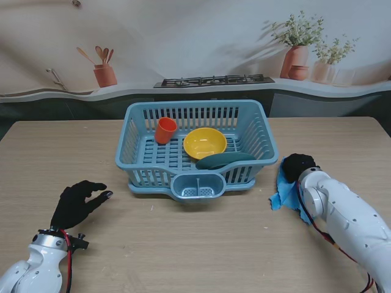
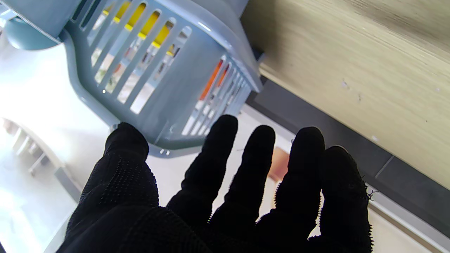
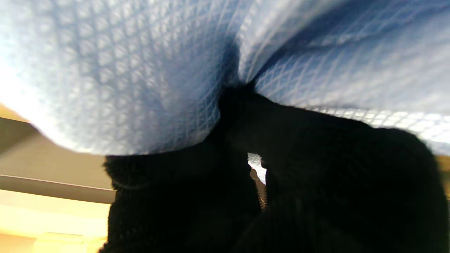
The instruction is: Clear dishes and wipe the table
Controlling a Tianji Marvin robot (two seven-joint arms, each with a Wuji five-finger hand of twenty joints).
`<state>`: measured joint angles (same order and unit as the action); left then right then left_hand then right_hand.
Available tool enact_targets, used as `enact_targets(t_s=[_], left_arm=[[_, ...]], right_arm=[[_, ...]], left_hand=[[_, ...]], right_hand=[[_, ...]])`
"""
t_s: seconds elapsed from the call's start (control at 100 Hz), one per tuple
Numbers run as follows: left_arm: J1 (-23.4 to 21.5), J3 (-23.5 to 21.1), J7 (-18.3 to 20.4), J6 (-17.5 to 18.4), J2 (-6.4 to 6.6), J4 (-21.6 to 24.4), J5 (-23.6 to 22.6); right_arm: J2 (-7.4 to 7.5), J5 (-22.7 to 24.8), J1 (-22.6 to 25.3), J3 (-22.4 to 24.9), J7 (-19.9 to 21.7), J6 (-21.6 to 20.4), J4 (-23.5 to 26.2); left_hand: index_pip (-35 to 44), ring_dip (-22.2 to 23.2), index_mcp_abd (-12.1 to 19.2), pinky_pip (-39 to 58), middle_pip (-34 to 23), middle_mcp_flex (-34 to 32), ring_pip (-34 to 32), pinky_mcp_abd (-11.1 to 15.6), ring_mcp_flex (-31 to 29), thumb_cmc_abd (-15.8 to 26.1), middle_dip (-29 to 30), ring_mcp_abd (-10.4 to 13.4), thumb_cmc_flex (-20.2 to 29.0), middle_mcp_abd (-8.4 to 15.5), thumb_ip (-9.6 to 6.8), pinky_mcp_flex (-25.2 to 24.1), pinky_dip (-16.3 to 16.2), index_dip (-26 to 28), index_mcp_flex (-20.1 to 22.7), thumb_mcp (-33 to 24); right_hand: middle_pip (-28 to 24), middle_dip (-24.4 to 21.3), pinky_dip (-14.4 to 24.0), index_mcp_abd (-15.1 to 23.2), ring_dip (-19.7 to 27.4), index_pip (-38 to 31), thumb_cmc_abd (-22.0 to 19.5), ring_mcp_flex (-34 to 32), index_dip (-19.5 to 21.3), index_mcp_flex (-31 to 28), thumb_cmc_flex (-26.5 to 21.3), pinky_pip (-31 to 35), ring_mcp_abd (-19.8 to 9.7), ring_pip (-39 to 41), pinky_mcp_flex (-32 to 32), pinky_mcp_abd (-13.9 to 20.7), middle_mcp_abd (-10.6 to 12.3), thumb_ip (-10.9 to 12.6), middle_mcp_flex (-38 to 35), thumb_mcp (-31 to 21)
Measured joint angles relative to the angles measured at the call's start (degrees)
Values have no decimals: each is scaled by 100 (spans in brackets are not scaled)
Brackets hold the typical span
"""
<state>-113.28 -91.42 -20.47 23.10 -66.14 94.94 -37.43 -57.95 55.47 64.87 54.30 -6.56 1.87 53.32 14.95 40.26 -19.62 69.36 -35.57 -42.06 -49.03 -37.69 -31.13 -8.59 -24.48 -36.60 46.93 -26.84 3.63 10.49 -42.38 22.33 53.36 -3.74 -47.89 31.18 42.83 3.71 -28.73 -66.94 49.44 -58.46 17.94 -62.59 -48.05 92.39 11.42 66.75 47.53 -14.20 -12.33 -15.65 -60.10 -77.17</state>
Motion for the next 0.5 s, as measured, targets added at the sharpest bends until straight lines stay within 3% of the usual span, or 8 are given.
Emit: enact_targets(t_s=[0.11, 0.24, 0.42, 0.5], left_arm=[[0, 0, -29, 0, -2, -2, -16], [-5, -3, -35, 0, -4, -1, -15], [-10, -14, -39, 18, -6, 0, -15], [-13, -17, -29, 18, -6, 3, -13]], right_arm=[[-57, -155, -286, -409, -27, 75, -179], [-126, -147, -310, -335, 33, 48, -172], [-120, 189, 110, 336, 176, -293, 207], [-118, 479, 508, 924, 265, -666, 549]], left_hand=[[0, 0, 0, 0, 0, 0, 0, 0, 0, 1, 0, 0, 0, 0, 0, 0, 0, 0, 0, 0], [0, 0, 0, 0, 0, 0, 0, 0, 0, 1, 0, 0, 0, 0, 0, 0, 0, 0, 0, 0], [0, 0, 0, 0, 0, 0, 0, 0, 0, 1, 0, 0, 0, 0, 0, 0, 0, 0, 0, 0], [0, 0, 0, 0, 0, 0, 0, 0, 0, 1, 0, 0, 0, 0, 0, 0, 0, 0, 0, 0]], right_hand=[[8, -16, 0, -6, 0, 48, -6, 0, -35, 1, 0, 0, -18, 0, 0, 10, 17, 0, 0, 14], [15, -19, 0, -9, 0, 276, -108, 0, -167, 102, 14, 0, -46, 1, 0, 35, 63, 0, 47, 85], [15, -23, 0, -20, 0, 468, -120, 0, -277, 108, 19, 0, -54, 1, 0, 54, 75, 0, 52, 144], [15, -24, 0, -20, 0, 469, -121, 0, -286, 108, 20, 0, -56, 1, -1, 57, 79, 0, 52, 145]])
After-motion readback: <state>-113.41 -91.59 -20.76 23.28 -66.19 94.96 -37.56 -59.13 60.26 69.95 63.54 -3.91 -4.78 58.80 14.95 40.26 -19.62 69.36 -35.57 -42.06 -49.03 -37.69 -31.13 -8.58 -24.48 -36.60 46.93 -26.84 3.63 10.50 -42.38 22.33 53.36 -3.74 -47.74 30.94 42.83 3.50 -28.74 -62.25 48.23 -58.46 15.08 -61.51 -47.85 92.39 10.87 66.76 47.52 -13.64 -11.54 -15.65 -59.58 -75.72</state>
